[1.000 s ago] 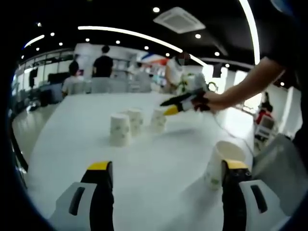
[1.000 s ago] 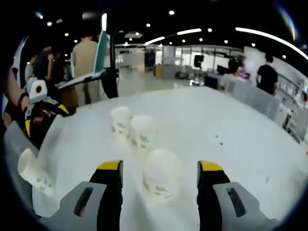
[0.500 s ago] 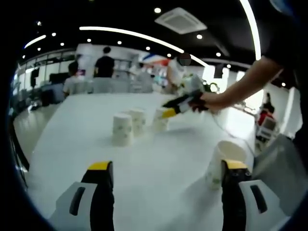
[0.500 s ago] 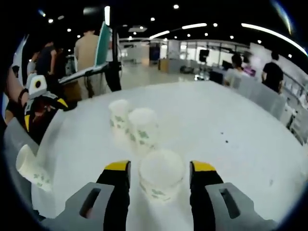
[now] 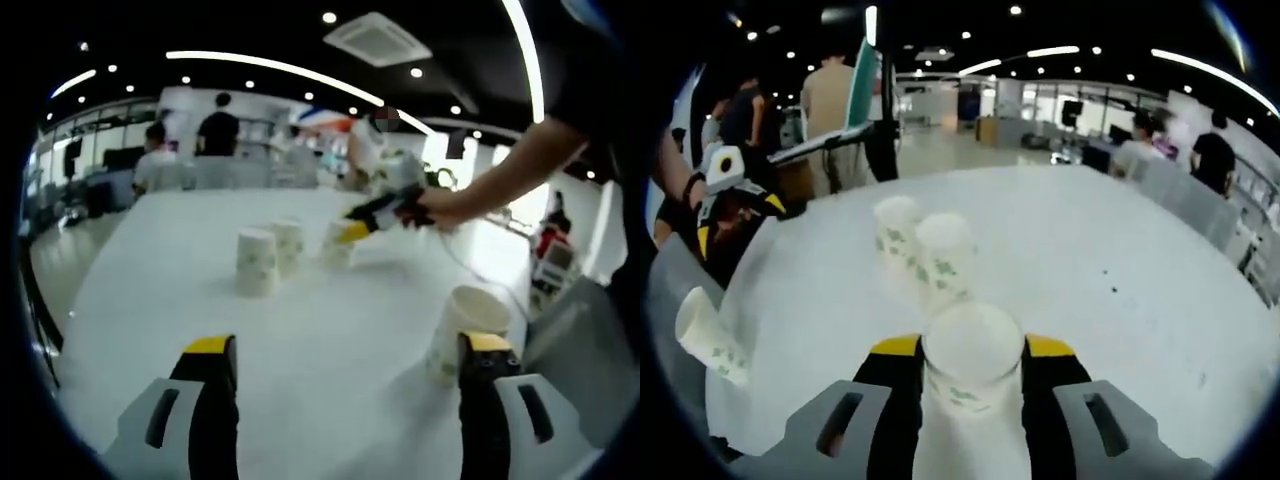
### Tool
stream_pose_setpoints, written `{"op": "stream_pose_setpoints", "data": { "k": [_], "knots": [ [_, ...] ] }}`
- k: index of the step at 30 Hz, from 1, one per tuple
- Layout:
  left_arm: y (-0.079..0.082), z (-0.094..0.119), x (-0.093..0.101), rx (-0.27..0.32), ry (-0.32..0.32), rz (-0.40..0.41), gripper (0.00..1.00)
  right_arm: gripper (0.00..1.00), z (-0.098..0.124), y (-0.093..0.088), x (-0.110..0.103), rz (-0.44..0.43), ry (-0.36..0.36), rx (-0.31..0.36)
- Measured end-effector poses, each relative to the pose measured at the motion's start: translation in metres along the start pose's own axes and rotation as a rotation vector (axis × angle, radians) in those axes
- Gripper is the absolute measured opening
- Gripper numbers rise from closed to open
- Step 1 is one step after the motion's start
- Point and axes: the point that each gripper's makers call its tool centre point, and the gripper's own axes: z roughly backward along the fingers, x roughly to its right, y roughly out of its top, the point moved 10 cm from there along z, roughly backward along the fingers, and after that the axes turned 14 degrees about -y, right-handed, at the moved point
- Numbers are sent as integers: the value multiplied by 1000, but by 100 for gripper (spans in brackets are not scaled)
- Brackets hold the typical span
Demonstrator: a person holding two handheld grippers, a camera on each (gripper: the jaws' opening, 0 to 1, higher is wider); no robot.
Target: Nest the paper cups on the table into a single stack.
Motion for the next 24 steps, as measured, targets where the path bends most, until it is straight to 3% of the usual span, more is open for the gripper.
{"op": "stream_pose_setpoints", "data": {
  "k": [14,24],
  "knots": [
    [7,0,5,9,3,-20,89,34,14,-3,2,18,-16,16],
    [9,-1,10,20,3,-18,88,34,38,2,-2,14,-44,49]
  ]
}}
